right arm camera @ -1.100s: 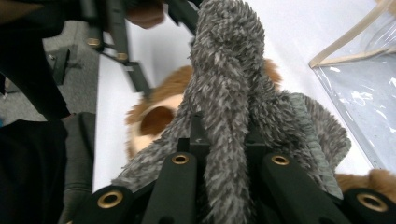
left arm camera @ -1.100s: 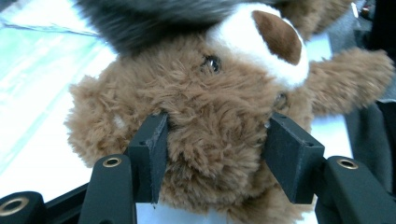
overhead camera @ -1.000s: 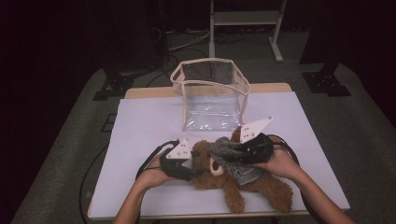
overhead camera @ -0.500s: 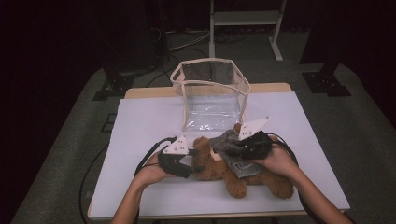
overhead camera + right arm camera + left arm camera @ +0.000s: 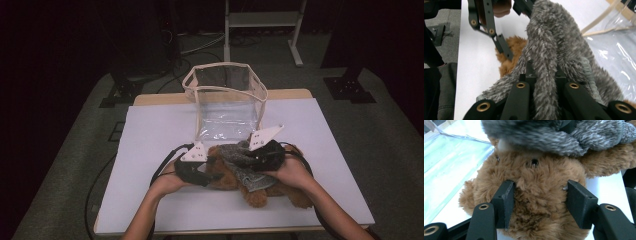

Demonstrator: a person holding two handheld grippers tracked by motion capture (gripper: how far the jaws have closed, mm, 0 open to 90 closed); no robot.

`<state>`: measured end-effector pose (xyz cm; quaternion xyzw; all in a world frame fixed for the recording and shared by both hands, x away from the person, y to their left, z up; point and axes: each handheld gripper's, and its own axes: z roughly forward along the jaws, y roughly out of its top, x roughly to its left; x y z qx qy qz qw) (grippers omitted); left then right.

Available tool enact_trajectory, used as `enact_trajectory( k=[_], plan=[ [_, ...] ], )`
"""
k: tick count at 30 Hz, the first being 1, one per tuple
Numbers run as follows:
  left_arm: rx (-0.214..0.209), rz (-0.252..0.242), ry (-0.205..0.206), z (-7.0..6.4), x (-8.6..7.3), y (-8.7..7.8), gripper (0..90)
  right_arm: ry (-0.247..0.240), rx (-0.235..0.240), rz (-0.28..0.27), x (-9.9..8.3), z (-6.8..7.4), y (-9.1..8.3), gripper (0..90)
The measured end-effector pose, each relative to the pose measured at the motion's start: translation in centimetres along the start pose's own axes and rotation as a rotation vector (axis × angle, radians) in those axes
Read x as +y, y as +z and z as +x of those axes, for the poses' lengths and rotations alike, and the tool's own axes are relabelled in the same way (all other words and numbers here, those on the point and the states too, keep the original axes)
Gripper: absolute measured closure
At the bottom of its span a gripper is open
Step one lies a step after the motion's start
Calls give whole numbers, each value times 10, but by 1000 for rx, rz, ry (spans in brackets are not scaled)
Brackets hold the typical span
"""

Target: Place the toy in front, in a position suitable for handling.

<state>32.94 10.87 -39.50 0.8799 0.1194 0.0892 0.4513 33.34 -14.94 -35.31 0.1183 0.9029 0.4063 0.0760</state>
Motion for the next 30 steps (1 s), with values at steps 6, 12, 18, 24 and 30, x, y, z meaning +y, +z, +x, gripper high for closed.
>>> enact_trajectory(
  k=[6,12,18,24,30],
  plan=[
    [2,-11,-7,2,1,4,428,-4,3,4,-5,5,-4,800],
    [9,0,1,3,1,-1,419,-34,23,9,8,8,8,801],
    [-4,-9,-5,2,-3,1,418,13,16,22,-10,3,1,802],
    [-7,0,-6,1,-4,3,415,-41,18,2,16,8,12,802],
    [-10,-7,-9,1,-5,3,412,-38,24,3,24,3,18,802]
  ],
)
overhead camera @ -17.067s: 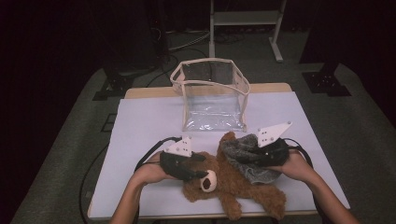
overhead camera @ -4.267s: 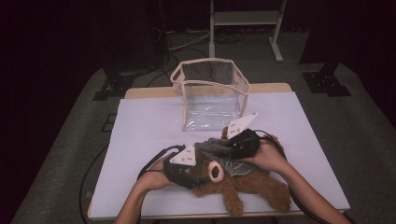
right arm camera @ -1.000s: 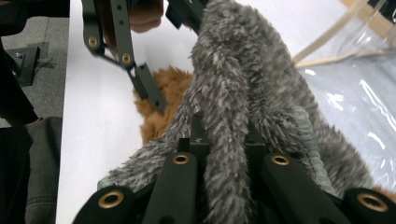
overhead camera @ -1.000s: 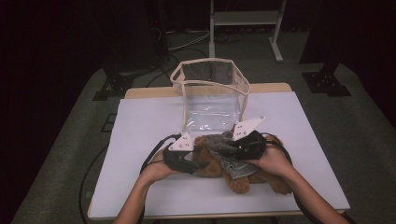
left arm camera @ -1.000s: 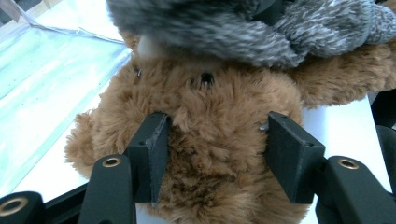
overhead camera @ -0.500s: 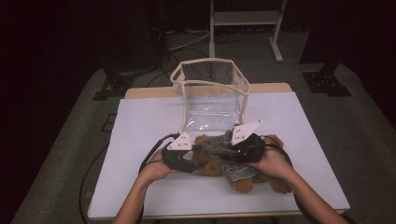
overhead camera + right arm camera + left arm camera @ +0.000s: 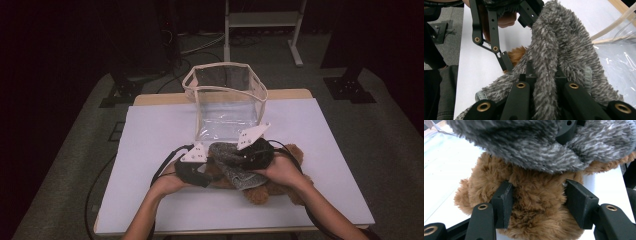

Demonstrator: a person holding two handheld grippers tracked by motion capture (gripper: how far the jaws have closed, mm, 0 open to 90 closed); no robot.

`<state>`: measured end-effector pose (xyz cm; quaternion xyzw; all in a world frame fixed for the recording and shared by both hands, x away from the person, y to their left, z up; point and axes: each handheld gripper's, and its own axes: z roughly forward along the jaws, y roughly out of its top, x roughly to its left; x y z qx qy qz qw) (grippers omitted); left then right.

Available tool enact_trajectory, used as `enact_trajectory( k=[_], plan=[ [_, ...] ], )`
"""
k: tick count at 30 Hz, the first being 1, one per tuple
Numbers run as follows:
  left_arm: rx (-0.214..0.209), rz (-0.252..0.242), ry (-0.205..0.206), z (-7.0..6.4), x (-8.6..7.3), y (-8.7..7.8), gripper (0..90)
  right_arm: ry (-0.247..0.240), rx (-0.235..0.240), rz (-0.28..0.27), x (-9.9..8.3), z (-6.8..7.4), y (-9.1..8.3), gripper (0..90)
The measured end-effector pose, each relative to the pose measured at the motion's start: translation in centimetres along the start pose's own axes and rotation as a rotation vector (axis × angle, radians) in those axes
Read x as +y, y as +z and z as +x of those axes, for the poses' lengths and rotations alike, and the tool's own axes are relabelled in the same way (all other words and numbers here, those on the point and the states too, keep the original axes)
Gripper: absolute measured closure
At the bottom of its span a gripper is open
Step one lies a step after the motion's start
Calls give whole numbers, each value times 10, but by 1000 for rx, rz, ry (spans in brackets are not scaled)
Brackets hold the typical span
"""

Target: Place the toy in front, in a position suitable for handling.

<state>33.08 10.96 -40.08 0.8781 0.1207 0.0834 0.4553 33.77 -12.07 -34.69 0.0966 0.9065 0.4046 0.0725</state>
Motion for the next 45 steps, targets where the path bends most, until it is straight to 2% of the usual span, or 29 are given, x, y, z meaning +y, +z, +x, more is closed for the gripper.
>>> enact_trajectory(
  k=[3,5,9,11,14,16,17,19,24,28,30,34,35,37,41,45],
  plan=[
    [16,-6,8,2,2,-7,411,18,-6,-1,-6,-1,-6,802],
    [15,-12,4,3,3,-8,414,11,-14,5,-8,-1,-10,802],
    [-14,1,12,-2,2,-3,419,16,-40,-22,-2,-4,-18,801],
    [-33,7,18,-4,1,-2,422,20,-59,-35,3,-11,-22,801],
    [-51,14,31,-6,1,-5,426,38,-61,-8,2,-20,-19,800],
    [-37,16,37,-6,1,-8,424,55,-39,3,-3,-22,-14,800],
    [-29,1,30,-5,1,-10,421,63,-32,-1,-5,-21,-13,801],
    [-37,-14,16,-3,0,-10,424,71,-7,-8,-7,-19,-14,800],
    [-53,0,26,-10,0,-3,422,25,-2,20,8,-15,-11,799],
    [-57,2,38,-13,-2,-5,422,20,16,23,15,-16,-1,799],
    [-44,-3,44,-13,-3,-10,424,26,28,20,11,-16,0,800],
    [-20,-6,29,-11,-6,-16,424,42,61,5,1,-15,-8,801],
    [-23,-6,25,-10,-7,-16,425,49,92,8,-2,-13,-11,801],
    [-45,-4,23,-12,-9,-12,437,37,102,20,1,-11,-12,801],
    [-75,-12,34,-19,-10,-6,441,6,97,40,15,-9,-1,801],
    [-81,-10,40,-22,-10,-8,441,12,100,66,22,-12,14,800]
  ],
)
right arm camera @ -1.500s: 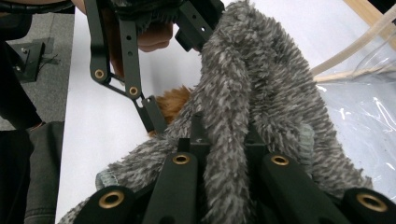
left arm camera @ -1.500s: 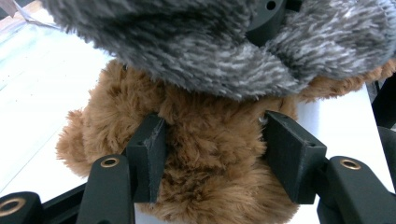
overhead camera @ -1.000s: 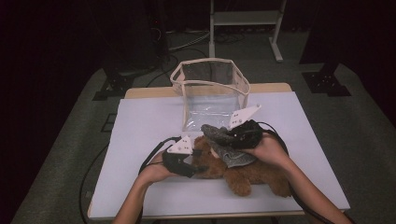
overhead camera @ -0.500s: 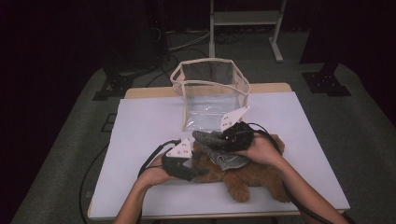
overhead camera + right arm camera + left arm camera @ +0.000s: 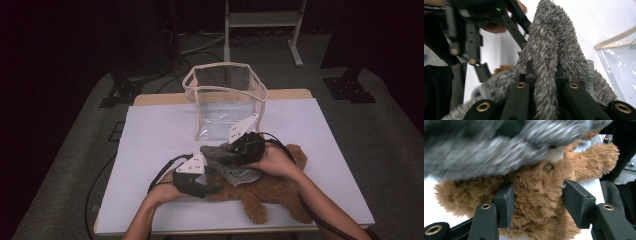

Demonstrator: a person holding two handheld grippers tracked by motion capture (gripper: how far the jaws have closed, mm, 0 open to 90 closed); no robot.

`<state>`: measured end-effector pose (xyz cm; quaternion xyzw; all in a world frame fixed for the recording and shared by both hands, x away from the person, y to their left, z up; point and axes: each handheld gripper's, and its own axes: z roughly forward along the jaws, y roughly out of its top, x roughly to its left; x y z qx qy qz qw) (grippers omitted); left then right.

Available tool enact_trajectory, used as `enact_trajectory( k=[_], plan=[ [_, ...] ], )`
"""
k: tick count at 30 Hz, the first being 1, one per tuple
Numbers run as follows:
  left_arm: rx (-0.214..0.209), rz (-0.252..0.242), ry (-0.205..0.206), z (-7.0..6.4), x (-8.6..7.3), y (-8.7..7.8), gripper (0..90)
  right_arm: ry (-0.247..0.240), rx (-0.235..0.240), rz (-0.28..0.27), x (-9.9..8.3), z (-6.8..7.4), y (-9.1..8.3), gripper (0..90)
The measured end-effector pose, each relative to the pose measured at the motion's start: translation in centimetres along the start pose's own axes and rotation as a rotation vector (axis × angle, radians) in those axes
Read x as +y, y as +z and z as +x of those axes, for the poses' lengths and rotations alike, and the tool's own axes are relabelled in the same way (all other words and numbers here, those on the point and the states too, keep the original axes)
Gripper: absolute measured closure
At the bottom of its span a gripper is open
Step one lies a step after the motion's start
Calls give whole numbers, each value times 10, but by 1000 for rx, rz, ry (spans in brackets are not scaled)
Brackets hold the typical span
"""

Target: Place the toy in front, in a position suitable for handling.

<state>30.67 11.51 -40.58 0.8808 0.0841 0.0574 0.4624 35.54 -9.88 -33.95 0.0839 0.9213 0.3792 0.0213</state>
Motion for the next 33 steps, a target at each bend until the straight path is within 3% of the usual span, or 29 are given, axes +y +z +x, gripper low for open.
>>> enact_trajectory(
  k=[2,8,14,19,21,26,29,33],
  plan=[
    [-5,-5,1,0,-1,-3,443,11,8,-4,-4,-3,1,800],
    [-4,-18,15,-1,2,-7,449,32,26,-34,-22,0,-16,801],
    [-27,19,26,-5,1,-1,449,14,32,-25,-15,5,-10,800],
    [-36,25,26,-3,2,-3,447,6,7,-28,-14,0,-9,798],
    [-27,33,37,-3,3,-5,446,36,-31,-29,-24,-7,-21,799],
    [1,0,35,0,6,-12,418,88,-25,-33,-43,-8,-25,800],
    [22,-16,38,0,12,-13,392,66,3,-37,-37,-1,-17,801],
    [-10,13,43,-1,14,-6,410,12,2,-14,-26,7,-9,801]
  ],
)
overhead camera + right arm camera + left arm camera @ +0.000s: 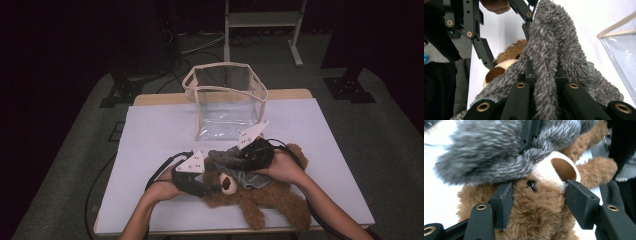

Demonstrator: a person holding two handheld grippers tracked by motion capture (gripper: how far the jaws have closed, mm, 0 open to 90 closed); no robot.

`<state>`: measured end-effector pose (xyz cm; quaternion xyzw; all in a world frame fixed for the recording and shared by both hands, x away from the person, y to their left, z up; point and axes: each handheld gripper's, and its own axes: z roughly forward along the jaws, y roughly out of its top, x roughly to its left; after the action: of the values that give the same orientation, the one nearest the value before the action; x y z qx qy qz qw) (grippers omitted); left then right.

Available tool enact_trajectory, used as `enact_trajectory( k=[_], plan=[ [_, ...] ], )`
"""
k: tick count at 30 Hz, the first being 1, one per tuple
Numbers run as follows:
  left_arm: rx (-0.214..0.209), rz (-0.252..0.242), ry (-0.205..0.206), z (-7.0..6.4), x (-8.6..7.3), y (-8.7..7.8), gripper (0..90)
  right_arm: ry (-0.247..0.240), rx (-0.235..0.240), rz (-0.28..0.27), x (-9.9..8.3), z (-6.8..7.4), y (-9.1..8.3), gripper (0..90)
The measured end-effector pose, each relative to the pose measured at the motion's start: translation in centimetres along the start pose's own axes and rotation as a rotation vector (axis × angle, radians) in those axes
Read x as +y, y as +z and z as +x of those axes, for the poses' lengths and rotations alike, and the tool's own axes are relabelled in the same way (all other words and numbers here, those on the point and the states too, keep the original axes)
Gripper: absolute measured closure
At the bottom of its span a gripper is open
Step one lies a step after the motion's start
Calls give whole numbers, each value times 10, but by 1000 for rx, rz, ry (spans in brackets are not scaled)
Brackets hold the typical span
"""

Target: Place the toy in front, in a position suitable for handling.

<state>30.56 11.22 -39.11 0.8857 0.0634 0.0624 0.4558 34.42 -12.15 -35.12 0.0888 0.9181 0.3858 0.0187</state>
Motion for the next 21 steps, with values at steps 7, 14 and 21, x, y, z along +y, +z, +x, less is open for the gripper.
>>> enact_trajectory(
  k=[7,14,21],
  plan=[
    [-22,10,9,-2,0,3,423,37,-46,9,-20,-7,-19,800],
    [-5,-17,-19,2,7,0,353,39,-23,2,-19,-4,-8,800],
    [-37,2,-15,0,6,4,387,49,-40,-10,-31,-6,-30,800]
  ],
)
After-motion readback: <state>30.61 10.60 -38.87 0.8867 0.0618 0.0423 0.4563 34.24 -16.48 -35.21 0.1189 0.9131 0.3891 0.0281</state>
